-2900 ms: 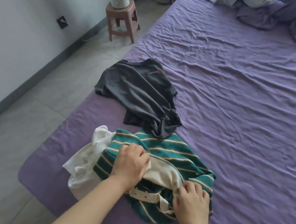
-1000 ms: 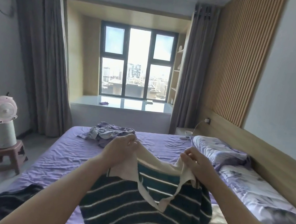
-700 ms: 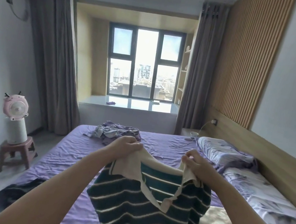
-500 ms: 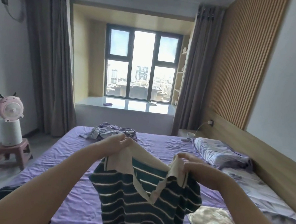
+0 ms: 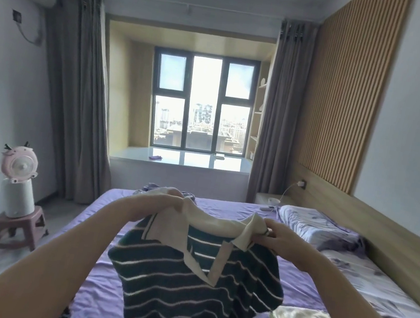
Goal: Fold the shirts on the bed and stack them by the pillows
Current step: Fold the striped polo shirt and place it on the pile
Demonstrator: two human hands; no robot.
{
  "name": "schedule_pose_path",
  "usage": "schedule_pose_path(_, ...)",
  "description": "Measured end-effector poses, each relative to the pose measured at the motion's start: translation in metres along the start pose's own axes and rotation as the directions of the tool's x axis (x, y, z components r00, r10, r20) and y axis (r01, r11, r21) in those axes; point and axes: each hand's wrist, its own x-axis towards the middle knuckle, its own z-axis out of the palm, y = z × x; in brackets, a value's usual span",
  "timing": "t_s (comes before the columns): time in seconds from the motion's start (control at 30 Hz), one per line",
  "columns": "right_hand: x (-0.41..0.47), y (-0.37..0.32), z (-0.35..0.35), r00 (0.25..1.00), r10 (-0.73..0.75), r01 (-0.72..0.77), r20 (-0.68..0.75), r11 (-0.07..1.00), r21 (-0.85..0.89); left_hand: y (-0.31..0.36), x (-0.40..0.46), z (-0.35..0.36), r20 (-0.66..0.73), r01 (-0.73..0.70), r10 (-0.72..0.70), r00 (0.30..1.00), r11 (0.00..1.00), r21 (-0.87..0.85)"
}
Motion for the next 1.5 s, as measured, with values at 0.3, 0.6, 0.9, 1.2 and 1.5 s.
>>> schedule_pose_path(0.3, 0.021, 0.000, 0.018, 0.988, -0.146, 0.120, -0.048, 0.928, -0.353, -0.013, -0.011, 0.009, -0.225, 0.003, 0.108, 0.968, 0.895, 0.445)
schedule_pose_path(0.6, 0.027, 0.003, 0.024, 0.966, -0.236, 0.160, -0.107, 0.867, -0.473, -0.025, 0.000, 0.032, -0.238, 0.067, 0.077, 0.968, 0.837, 0.543)
schedule_pose_path(0.9, 0.020, 0.049, 0.047, 0.981, -0.051, 0.147, 0.186, 0.823, -0.549, -0.060, -0.006, 0.060, 0.135, 0.024, -0.114, 0.984, 0.843, 0.537)
schedule_pose_path(1.2, 0.055, 0.075, 0.067, 0.949, 0.082, 0.027, 0.303, 0.940, -0.339, -0.088, 0.035, 0.052, 0.307, 0.135, -0.247, 0.919, 0.929, 0.343)
schedule_pose_path(1.5, 0.092, 0.231, 0.215, 0.851, 0.432, -0.351, 0.298, 0.891, -0.288, -0.289, 0.099, 0.176, 0.277, 0.473, -0.515, 0.811, 0.856, 0.207)
